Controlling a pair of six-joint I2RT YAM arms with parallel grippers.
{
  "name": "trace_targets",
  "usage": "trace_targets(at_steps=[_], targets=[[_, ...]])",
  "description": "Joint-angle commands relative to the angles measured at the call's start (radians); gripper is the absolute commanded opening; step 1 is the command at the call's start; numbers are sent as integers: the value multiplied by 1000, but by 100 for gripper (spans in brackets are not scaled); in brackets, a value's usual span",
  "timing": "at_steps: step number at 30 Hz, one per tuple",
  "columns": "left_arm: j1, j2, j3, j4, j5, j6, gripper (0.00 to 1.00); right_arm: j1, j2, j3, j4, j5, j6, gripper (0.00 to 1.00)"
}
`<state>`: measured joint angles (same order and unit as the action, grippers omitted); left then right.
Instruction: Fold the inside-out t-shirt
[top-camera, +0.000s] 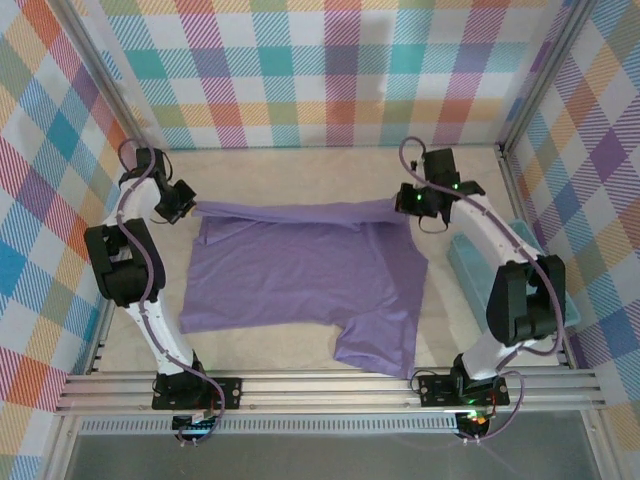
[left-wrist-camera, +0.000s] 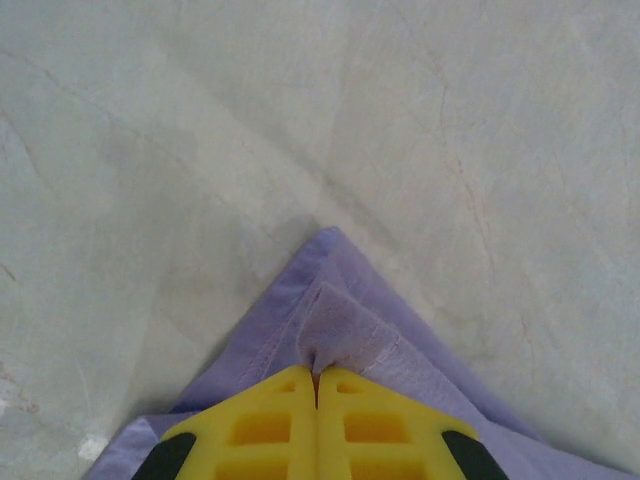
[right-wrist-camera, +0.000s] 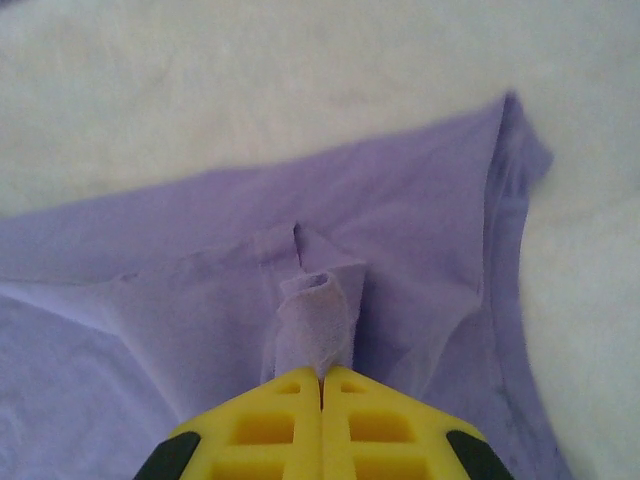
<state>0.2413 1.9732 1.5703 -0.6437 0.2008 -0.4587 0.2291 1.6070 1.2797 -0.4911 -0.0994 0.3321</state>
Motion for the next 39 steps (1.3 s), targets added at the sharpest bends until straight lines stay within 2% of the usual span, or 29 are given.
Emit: trace_targets(at_steps=[1,5,12,16,17,19,22,23,26,28,31,33,39], targets=[[9,-57,-88,77,6,-5,0,20,-65,-103,54,37,38,0],[7,-109,-191,121,-6,-4,0,35,-143,-183,60,58,38,0],[7,-211,-421,235,11,-43,0,47,-186,-309,81,66,89,0],[9,-216,-469,240,-16,-39,0,53,-190,-367,102,60,115,0],[8,-210,-467,230,-29,-36,8,55,-190,-378,107,52,119,0],[8,-204,-457,214,-56,-28,13,61,-191,-394,124,22,124,0],[8,-216,-433,169,-123,-37,22,72,-198,-399,120,6,131,11],[9,-229,-422,146,-158,-45,27,72,-205,-400,110,16,133,19],[8,-285,-392,82,-252,-68,36,72,-247,-382,72,96,121,33],[8,-328,-385,65,-272,-83,38,72,-264,-345,52,129,92,38],[-10,-385,-377,78,-236,-73,41,72,-235,-260,41,112,48,40],[-54,-388,-345,65,-232,-53,41,72,-177,-203,35,86,35,41],[-197,-268,-270,80,-153,-24,41,123,78,-6,25,36,18,40]])
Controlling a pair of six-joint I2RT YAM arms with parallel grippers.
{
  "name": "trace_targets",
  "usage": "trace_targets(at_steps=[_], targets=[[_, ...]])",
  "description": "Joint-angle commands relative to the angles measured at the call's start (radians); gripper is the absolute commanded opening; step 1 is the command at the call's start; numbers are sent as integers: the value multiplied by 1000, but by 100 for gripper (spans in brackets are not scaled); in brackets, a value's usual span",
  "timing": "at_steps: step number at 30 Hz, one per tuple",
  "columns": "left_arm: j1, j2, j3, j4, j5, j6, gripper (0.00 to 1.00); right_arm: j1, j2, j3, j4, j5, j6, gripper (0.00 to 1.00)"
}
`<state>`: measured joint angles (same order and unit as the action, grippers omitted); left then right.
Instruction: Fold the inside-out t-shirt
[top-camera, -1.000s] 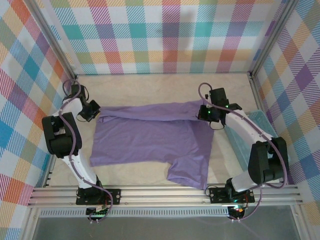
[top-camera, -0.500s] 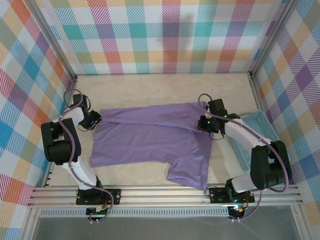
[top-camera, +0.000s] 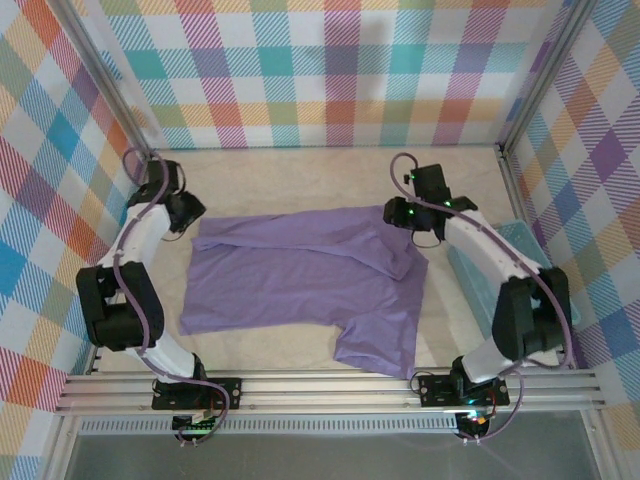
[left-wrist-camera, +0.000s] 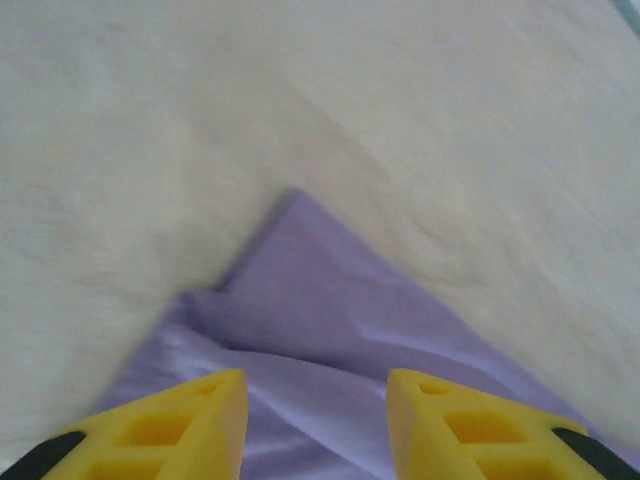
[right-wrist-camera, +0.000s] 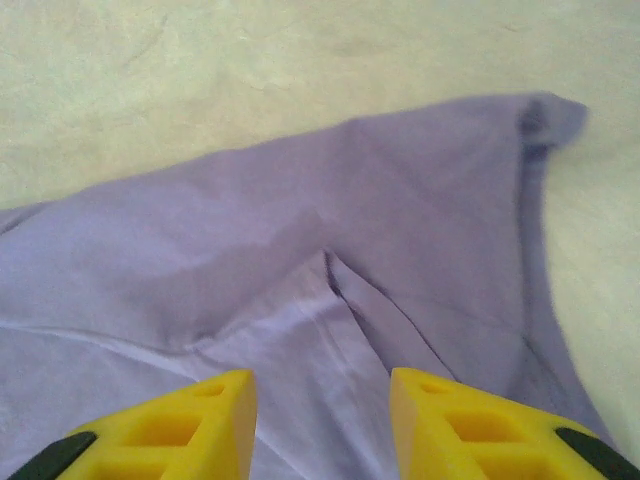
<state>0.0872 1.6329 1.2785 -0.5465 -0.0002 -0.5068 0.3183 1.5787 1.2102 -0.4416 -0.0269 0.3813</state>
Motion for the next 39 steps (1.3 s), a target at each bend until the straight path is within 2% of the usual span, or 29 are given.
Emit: trace_targets(at_steps=[1,8,13,25,31,36,39], targets=[[-55,104,35,-19,54,19,41,48,156,110,-32,-35,-39,40],[-51,247,69,-13,55,8,39,111,458,397,-162,-19,-74,41],[-24,277,57,-19,44,10,39,125,564,479,-253,15,-77,41],[-14,289,51,-33,0,22,40,181,427,271,-316,-44,-60,34],[-12,287,52,-42,-21,24,40,271,321,141,-315,-49,-22,34],[-3,289,55,-49,-42,30,40,335,299,99,-309,-87,4,31],[11,276,55,-56,-39,38,41,324,224,62,-263,-12,15,34]])
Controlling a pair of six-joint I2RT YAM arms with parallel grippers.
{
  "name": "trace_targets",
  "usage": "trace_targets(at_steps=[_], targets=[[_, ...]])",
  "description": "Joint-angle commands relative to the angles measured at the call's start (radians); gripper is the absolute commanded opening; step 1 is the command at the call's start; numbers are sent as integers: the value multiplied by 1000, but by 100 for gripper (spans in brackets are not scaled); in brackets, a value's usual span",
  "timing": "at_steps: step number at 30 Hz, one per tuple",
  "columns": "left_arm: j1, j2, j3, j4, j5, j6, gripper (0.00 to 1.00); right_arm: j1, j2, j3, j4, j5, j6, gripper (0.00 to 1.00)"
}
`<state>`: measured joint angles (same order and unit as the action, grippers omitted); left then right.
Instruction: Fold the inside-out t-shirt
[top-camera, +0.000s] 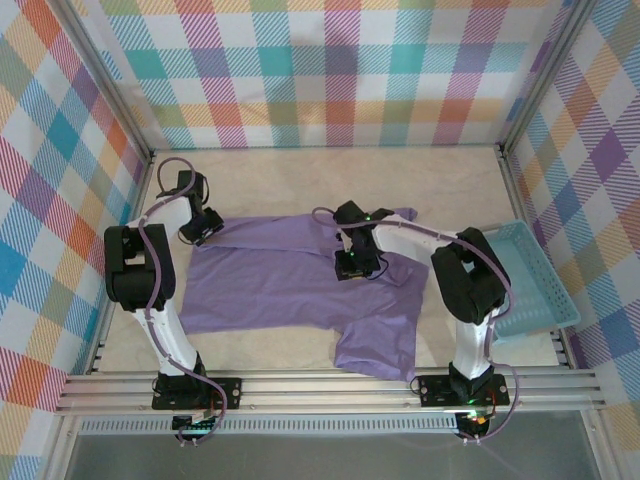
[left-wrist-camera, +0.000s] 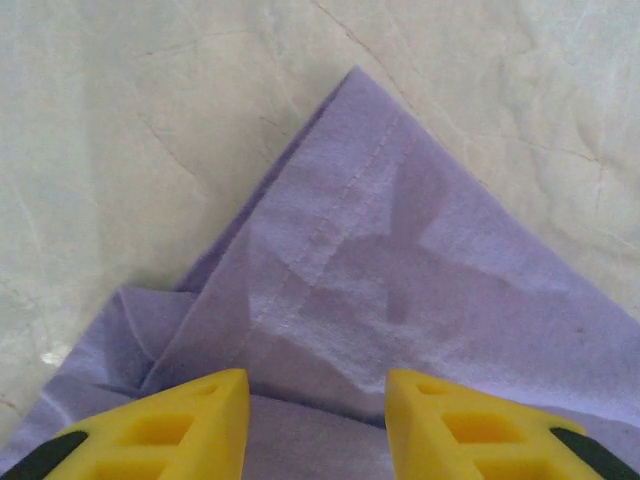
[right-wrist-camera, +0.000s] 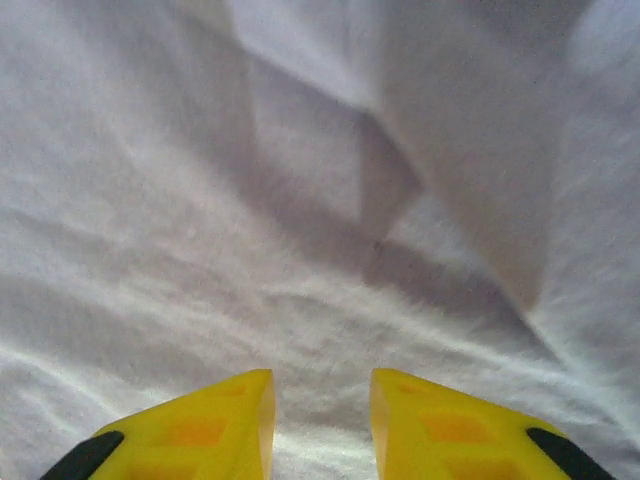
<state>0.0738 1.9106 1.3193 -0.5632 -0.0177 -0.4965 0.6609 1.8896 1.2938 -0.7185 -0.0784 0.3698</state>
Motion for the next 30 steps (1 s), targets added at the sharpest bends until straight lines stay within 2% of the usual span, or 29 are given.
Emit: trace_targets(at_steps=[1,5,13,20,25,30], targets=[[26,-10,14,-39,-28,30,41,-34,-100,-19,15,64,22,34],[30,-11,28,-40,-27,43,43,-123,-74,67,5,124,-26,38],[42,29,63,-55,-33,45,45,-216,122,267,-31,226,-51,41],[57,53,71,-63,-45,42,48,-218,203,344,-56,169,-48,41],[60,62,88,-81,-89,49,51,-212,202,316,-59,154,-42,32],[61,47,101,-105,-167,62,52,-201,130,252,-41,159,-39,9]])
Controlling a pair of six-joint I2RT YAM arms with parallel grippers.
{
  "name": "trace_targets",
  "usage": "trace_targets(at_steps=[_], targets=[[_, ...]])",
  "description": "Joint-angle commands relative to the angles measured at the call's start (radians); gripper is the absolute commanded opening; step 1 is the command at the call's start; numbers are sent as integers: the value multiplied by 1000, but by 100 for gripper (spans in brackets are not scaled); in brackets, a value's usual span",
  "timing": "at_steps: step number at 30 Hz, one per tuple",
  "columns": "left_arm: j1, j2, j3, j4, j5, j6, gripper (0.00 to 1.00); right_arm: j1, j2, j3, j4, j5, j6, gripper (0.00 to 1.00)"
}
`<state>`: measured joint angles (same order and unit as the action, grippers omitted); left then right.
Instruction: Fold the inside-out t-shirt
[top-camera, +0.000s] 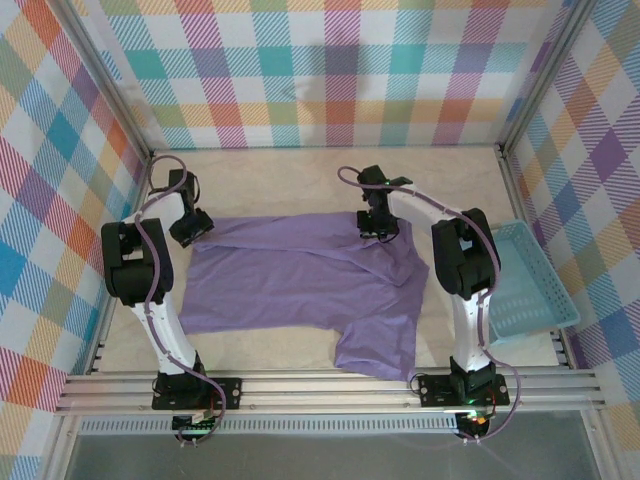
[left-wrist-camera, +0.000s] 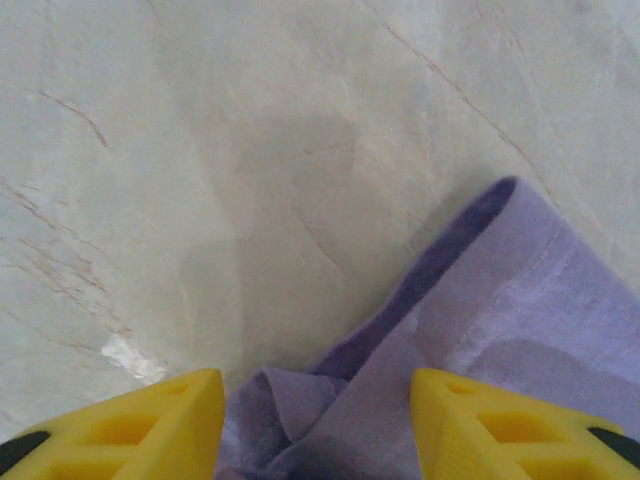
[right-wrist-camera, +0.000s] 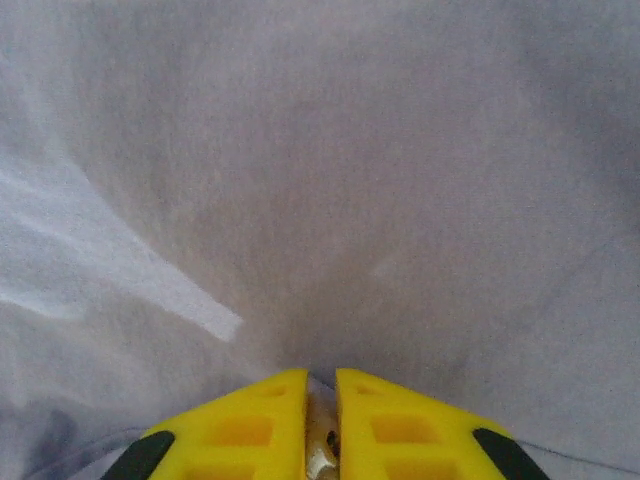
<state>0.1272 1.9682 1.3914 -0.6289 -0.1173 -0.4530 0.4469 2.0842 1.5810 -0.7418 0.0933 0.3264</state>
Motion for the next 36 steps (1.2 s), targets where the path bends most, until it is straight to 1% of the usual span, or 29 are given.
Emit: trace_targets(at_steps=[1,5,9,15,20,21,22,24,25,26,27,29,33,36], targets=[[9,-14,29,-42,-80,16,52,18,-88,-53,-13,-10,5,7],[10,-37,28,-45,-93,16,52,52,-218,-131,-11,9,12,4],[10,-54,22,-42,-82,7,46,104,-338,-241,-4,17,40,3],[9,-113,-18,-20,-16,-12,46,187,-431,-421,54,-48,125,3],[7,-147,-50,-14,-5,-19,46,258,-471,-509,59,-67,178,3],[7,-146,-50,-14,-2,-19,46,270,-484,-525,59,-73,187,4],[8,-144,-51,-15,3,-19,46,277,-493,-533,62,-86,192,7],[7,-131,-41,-20,13,-19,47,283,-499,-540,60,-130,195,19],[4,-124,-36,-24,14,-18,47,283,-502,-538,60,-143,193,23],[3,-115,-27,-30,12,-18,48,283,-506,-529,53,-135,187,29],[-1,-106,-16,-35,10,-16,49,278,-510,-513,38,-108,180,34],[-7,-89,5,-47,11,-10,51,240,-507,-467,9,-77,155,40],[-12,-35,63,-64,8,-6,55,94,-492,-376,19,-30,94,44],[-13,21,117,-71,16,-16,60,-30,-429,-299,37,-40,70,46]])
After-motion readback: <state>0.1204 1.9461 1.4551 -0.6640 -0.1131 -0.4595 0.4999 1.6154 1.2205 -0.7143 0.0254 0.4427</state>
